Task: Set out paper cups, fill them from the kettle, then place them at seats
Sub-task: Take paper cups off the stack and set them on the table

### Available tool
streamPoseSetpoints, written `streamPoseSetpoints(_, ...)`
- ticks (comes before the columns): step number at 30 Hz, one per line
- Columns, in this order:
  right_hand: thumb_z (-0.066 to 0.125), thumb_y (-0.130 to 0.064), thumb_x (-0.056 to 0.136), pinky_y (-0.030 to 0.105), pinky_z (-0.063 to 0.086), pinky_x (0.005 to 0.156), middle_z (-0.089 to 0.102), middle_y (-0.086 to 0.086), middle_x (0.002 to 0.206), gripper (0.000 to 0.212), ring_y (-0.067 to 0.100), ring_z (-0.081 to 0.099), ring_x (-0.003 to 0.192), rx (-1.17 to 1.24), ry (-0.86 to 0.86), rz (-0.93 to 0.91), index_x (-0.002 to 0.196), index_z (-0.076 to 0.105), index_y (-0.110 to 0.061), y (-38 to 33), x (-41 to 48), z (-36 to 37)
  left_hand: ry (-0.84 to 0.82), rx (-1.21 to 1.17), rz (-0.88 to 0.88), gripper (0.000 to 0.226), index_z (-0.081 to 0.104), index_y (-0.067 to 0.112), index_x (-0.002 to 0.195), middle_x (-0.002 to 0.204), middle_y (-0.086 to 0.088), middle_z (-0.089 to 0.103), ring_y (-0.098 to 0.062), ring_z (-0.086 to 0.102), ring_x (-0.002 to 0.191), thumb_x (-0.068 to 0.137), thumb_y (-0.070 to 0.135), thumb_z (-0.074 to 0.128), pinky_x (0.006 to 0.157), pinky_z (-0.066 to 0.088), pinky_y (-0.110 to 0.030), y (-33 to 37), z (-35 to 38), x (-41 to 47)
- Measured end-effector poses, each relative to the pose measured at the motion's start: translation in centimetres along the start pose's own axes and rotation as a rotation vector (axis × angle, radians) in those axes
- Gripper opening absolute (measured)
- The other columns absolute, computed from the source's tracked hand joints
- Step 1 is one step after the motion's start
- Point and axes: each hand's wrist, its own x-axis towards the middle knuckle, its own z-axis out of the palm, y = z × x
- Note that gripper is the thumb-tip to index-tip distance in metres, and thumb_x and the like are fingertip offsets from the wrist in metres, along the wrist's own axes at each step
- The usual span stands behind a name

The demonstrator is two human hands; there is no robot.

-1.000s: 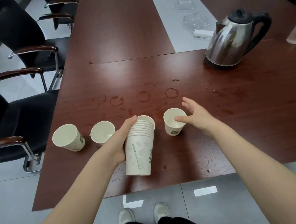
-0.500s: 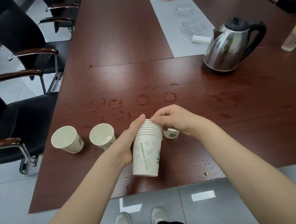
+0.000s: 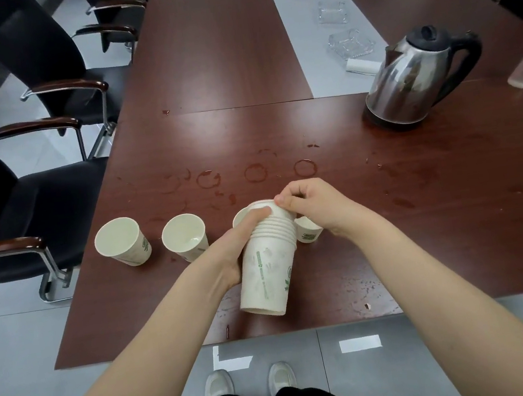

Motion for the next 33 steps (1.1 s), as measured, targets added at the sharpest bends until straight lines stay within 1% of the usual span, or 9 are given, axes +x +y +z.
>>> streamPoseSetpoints(2,0.063,-0.021,0.091,0.026,0.044,0.066,0.059,-0.008,0.063,0.024,0.007,0.052,0.062,0.080,0.043,0.043,0.067,0.063,-0.018,0.1,0.1,-0.8,-0.006,0.044,0.000,0.037,0.063,0.004,0.105,0.083,-0.012,0.073,-0.022,0.070,0.067,0.085,0.035,0.061,0.061,0.058,-0.030,-0.2,0.2,0.1)
streamPoseSetpoints(6,0.064,-0.032,0.088,0.040,0.050,0.092,0.068,-0.006,0.086,0.015,0.013,0.061,0.092,0.210,-0.059,0.182,0.087,0.068,-0.018,0.4,0.0,-2.0,-0.039,0.088,0.023,0.036,0.065,0.006,0.102,0.086,-0.011,0.073,-0.022,0.071,0.072,0.082,0.035,0.061,0.068,0.058,-0.031,-0.3,0.3,0.4)
streamPoseSetpoints(9,0.058,-0.040,0.091,0.038,0.054,0.083,0.069,0.003,0.092,0.030,0.021,0.065,0.091,0.332,-0.145,0.329,0.102,0.065,-0.014,0.6,-0.3,-2.3,-0.060,0.125,0.032,0.031,0.067,0.008,0.095,0.081,-0.008,0.074,-0.019,0.071,0.070,0.087,0.037,0.057,0.070,0.056,-0.031,-0.2,0.7,0.6)
streamPoseSetpoints(11,0.057,-0.041,0.090,0.039,0.055,0.082,0.068,0.009,0.093,0.033,0.023,0.066,0.088,0.395,-0.136,0.355,0.102,0.065,-0.011,0.8,-0.4,-2.3,-0.066,0.130,0.029,0.031,0.067,0.009,0.093,0.080,-0.008,0.074,-0.019,0.071,0.069,0.089,0.038,0.055,0.071,0.055,-0.032,-0.1,1.0,0.7)
streamPoseSetpoints(14,0.060,-0.039,0.088,0.040,0.054,0.086,0.068,0.006,0.087,0.028,0.022,0.065,0.085,0.451,-0.053,0.324,0.095,0.066,-0.013,0.9,-0.3,-2.5,-0.075,0.122,0.021,0.036,0.067,0.010,0.095,0.083,-0.008,0.074,-0.019,0.071,0.071,0.082,0.042,0.059,0.069,0.056,-0.030,0.0,1.4,0.6)
streamPoseSetpoints(18,0.065,-0.033,0.083,0.038,0.055,0.080,0.070,-0.001,0.074,0.020,0.019,0.064,0.082,0.526,0.041,0.287,0.089,0.065,-0.013,1.0,-0.2,-3.7,-0.050,0.103,-0.001,0.050,0.067,0.010,0.098,0.087,-0.010,0.074,-0.021,0.071,0.074,0.064,0.047,0.065,0.072,0.056,-0.033,-0.3,1.4,0.9)
streamPoseSetpoints(21,0.065,-0.028,0.082,0.038,0.053,0.080,0.069,-0.001,0.073,0.015,0.019,0.061,0.079,0.566,0.102,0.277,0.087,0.065,-0.014,1.2,-0.5,-4.8,-0.030,0.073,-0.024,0.049,0.067,0.010,0.095,0.081,-0.009,0.074,-0.020,0.071,0.068,0.063,0.047,0.067,0.065,0.056,-0.031,-0.6,1.2,1.3)
streamPoseSetpoints(27,0.063,-0.021,0.087,0.032,0.050,0.071,0.069,-0.004,0.069,0.006,0.015,0.060,0.075,0.541,0.239,0.242,0.089,0.064,-0.015,1.7,-1.2,-7.8,0.019,0.057,-0.029,0.038,0.065,0.011,0.084,0.068,-0.006,0.071,-0.017,0.069,0.058,0.075,0.047,0.065,0.054,0.055,-0.026,-0.5,1.0,1.9)
streamPoseSetpoints(33,0.066,-0.015,0.086,0.024,0.041,0.066,0.063,-0.001,0.090,0.020,0.011,0.057,0.080,0.455,0.354,0.222,0.104,0.059,-0.018,3.0,-1.8,-11.3,0.007,0.046,-0.021,0.036,0.065,0.011,0.076,0.064,-0.008,0.070,-0.018,0.068,0.054,0.088,0.044,0.058,0.050,0.055,-0.025,-0.1,1.8,2.2)
